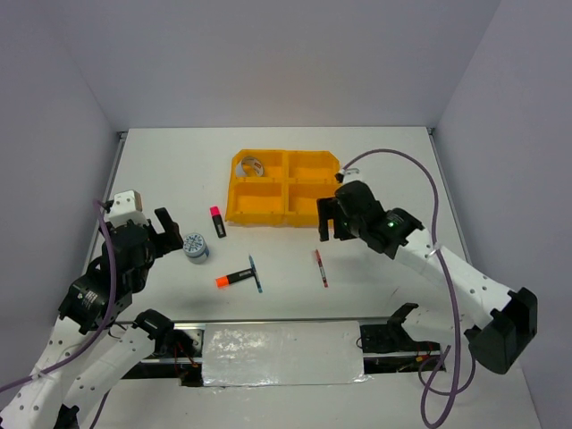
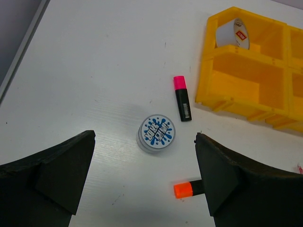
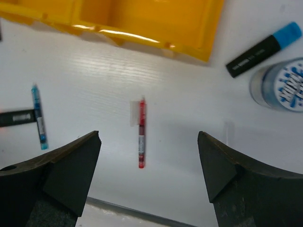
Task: Sort the stationery into containers
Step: Pick up the stationery from the center of the board.
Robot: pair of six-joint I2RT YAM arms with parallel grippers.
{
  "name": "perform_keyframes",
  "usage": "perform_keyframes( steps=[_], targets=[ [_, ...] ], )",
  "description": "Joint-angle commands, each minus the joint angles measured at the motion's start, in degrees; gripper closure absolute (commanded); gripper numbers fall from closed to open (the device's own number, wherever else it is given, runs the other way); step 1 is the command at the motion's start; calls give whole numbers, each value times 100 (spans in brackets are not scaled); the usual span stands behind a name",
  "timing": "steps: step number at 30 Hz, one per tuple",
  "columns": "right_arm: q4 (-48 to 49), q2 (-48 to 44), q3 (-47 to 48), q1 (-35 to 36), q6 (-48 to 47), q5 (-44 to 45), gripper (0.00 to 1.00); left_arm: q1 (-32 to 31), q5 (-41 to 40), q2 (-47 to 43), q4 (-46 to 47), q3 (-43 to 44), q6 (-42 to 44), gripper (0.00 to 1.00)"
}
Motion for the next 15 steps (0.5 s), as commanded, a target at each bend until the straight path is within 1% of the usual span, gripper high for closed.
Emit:
perform_keyframes(
  steps=[1, 3, 4, 6, 8, 9, 10, 13, 15],
  targets=[
    [211, -483, -335, -705, 307, 20, 10, -22, -92, 6, 163, 25, 31, 1],
    [202, -545, -467, -1154, 324, 37, 7, -31, -101, -20, 172, 25, 23, 1],
    [211, -536, -537, -1521, 351, 255, 6, -31, -109, -29, 155, 25, 23, 1],
    [133, -300, -450, -2023, 421, 519, 4, -39, -110, -47, 155, 16, 14, 1],
    [62, 96, -301, -2280, 412, 721, 3, -57, -110, -47, 155, 25, 14, 1],
    [44, 254, -109, -2377, 439, 871, 0, -66, -109, -47, 155, 25, 14, 1],
    [88, 568, -11, -2595, 378, 794, 0, -75, -101, -47, 155, 25, 22, 1],
    [289, 1088, 253, -2825, 211, 364, 0, -101, -92, -38, 163, 16, 40, 1],
    [317, 1457, 402, -2861, 184, 336, 0, -127, -101, -56, 163, 8, 31, 1]
  ],
)
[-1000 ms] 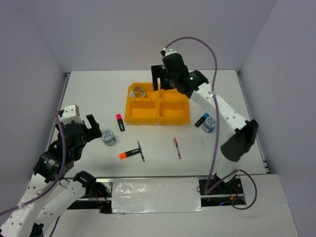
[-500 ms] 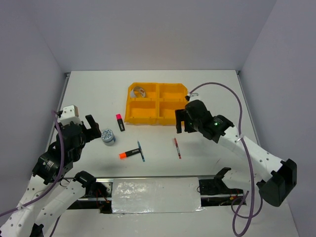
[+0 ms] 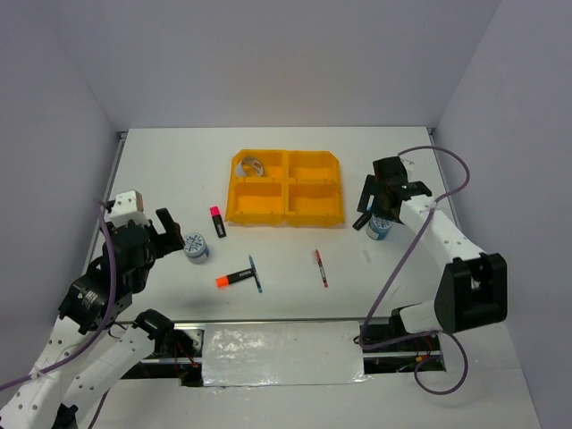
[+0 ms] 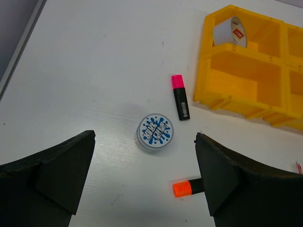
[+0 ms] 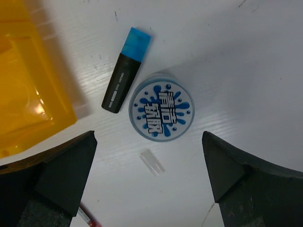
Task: Sort the stationery into containers
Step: Pick up the stationery from the center of the board.
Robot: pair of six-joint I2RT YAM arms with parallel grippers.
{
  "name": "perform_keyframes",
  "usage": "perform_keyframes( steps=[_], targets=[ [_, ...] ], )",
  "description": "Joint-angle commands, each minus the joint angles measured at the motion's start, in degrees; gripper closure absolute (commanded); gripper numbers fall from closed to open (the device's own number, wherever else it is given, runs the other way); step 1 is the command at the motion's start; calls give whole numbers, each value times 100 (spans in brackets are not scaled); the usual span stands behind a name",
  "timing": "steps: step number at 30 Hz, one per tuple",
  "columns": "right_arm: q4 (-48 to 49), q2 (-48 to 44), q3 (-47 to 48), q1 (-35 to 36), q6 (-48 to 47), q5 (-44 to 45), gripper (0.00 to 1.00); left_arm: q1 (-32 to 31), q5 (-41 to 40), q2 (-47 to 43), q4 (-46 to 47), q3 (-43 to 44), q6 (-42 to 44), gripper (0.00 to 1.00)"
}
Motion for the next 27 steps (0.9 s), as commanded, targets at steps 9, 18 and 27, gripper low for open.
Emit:
perform_keyframes(
  steps=[9, 18, 27],
  targets=[
    [450, 1127, 511, -171, -192, 237, 0, -108, -52, -38, 190, 8, 53, 1],
    [907, 1179, -78, -390, -202, -105, 1, -108, -26, -29, 199, 16, 62, 1],
    [1181, 1119, -465, -487, -140, -202, 22, -108, -35, -3, 190, 16, 71, 1]
  ],
)
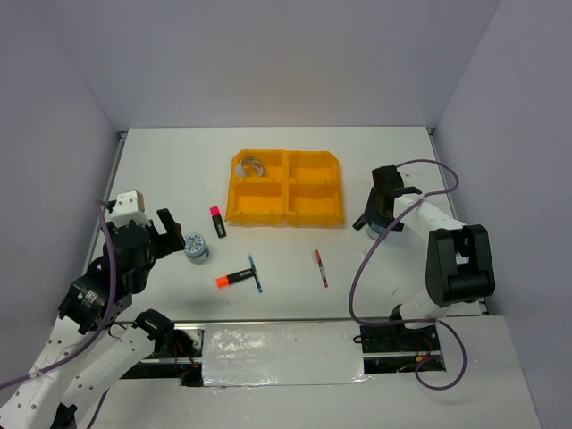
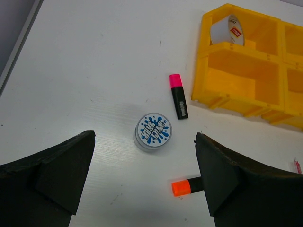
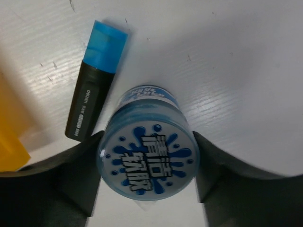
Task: Sort the stationery into containers
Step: Pick up the stationery from the center of the board.
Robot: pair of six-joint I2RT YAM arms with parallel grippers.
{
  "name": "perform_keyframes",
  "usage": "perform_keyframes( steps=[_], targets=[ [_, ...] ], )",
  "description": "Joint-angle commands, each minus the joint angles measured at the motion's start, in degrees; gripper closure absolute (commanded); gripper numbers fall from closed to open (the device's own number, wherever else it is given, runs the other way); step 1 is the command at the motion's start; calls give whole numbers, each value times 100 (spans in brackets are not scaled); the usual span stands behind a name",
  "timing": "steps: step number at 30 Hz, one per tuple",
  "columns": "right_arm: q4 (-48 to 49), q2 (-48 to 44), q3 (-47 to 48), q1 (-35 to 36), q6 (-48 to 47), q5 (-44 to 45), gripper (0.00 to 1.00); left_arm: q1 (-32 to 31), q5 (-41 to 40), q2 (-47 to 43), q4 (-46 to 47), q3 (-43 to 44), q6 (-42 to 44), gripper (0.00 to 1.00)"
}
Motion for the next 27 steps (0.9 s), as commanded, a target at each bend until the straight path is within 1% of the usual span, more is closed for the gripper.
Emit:
perform_keyframes(
  steps=[1, 3, 4, 5, 7, 8, 10, 11, 13, 14, 16, 17, 18, 19, 20, 21, 22, 23, 24, 25, 26, 27],
  targets=[
    [311, -191, -85, -35, 72, -23, 37, -23, -37, -3, 190, 8, 60, 1],
    [302, -384, -111, -35, 99, 117, 51, -23, -28, -3, 190, 8, 60, 1],
    [267, -472, -128, -35, 116, 144, 63, -23, -28, -12, 199, 8, 69, 1],
    [215, -673, -129, -44, 134, 196, 67, -23, -28, -12, 199, -1, 69, 1],
    [109, -928, -111, -35, 186, 311, 71, -23, -28, -12, 207, 8, 69, 1],
    [48, -1226, -94, -26, 213, 320, 71, -23, -28, -12, 199, 16, 60, 1],
    [-5, -1508, 29, 0, 231, 224, 71, -23, -28, -12, 199, -1, 69, 1],
    [20, -1727, 99, 70, 187, 23, 72, -23, -20, -12, 199, -1, 77, 1],
    [125, -1800, 440, 202, 99, -381, 72, -23, -28, -3, 199, 7, 69, 1],
    [378, -1722, 573, 342, -23, -1001, 72, -23, -20, 6, 199, 8, 69, 1],
    [643, -1502, 1021, 483, -103, -1620, 72, -23, -37, 15, 199, 8, 69, 1],
    [827, -1162, 1205, 640, -156, -1779, 72, -23, -37, 23, 190, 8, 60, 1],
    [838, -967, 1634, 720, -165, -1815, 71, -23, -37, 32, 190, -1, 60, 1],
    [855, -747, 1838, 799, -174, -1746, 71, -23, -28, 32, 190, 7, 60, 1],
    [934, -310, 2058, 870, -226, -1711, 71, -23, -11, 32, 199, -1, 77, 1],
    [917, -97, 2521, 992, -235, -1502, 71, -23, -11, 41, 207, -1, 86, 1],
    [804, 384, 2769, 1019, -261, -1456, 71, -14, -2, 41, 207, -1, 78, 1],
    [707, 632, 3050, 1063, -270, -1412, 71, -23, -11, 41, 216, -1, 86, 1],
    [593, 852, 3584, 1081, -262, -1246, 71, -23, -19, 41, 207, 7, 78, 1],
    [479, 1263, 3807, 1099, -244, -1184, 70, -23, -11, 41, 207, -1, 77, 1],
    [347, 1441, 4192, 1081, -244, -1070, 70, -23, -2, 50, 207, -1, 77, 1],
    [302, 1600, 4352, 1090, -244, -1069, 70, -23, -2, 41, 207, -1, 86, 1]
  ],
)
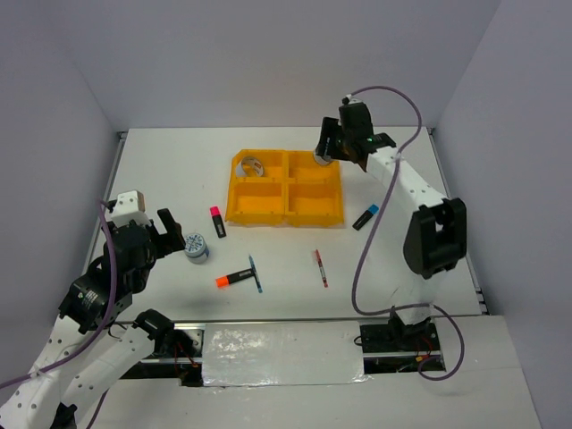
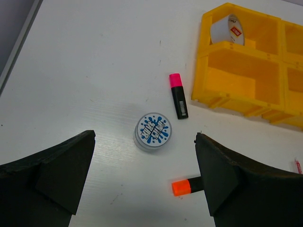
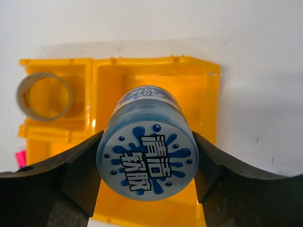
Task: Sort the stationery into containers
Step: Place the stationery in the storage box.
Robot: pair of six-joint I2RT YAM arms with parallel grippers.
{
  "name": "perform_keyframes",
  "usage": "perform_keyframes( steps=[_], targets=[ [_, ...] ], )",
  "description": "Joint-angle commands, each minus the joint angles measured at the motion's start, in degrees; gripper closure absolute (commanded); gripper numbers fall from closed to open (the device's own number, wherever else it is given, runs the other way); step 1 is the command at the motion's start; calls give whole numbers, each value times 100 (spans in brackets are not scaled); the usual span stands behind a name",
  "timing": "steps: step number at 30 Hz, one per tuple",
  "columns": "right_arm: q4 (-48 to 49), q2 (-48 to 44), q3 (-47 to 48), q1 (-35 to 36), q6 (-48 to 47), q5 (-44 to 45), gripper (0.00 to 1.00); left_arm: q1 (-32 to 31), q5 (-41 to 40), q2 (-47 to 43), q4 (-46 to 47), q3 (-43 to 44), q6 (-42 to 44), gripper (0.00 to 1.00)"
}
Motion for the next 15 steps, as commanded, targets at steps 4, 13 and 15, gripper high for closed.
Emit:
perform_keyframes(
  steps=[4, 13, 15],
  targets=[
    [-361, 1168, 1348, -25, -244, 371, 70, -18, 22, 43, 223, -1, 102, 1],
    [-258, 1795, 1404, -16, -509, 168, 67, -18, 57, 61, 240, 8, 128, 1],
    [-169, 1760, 1315, -16, -491, 177, 64, -18, 75, 61, 249, -10, 119, 1]
  ],
)
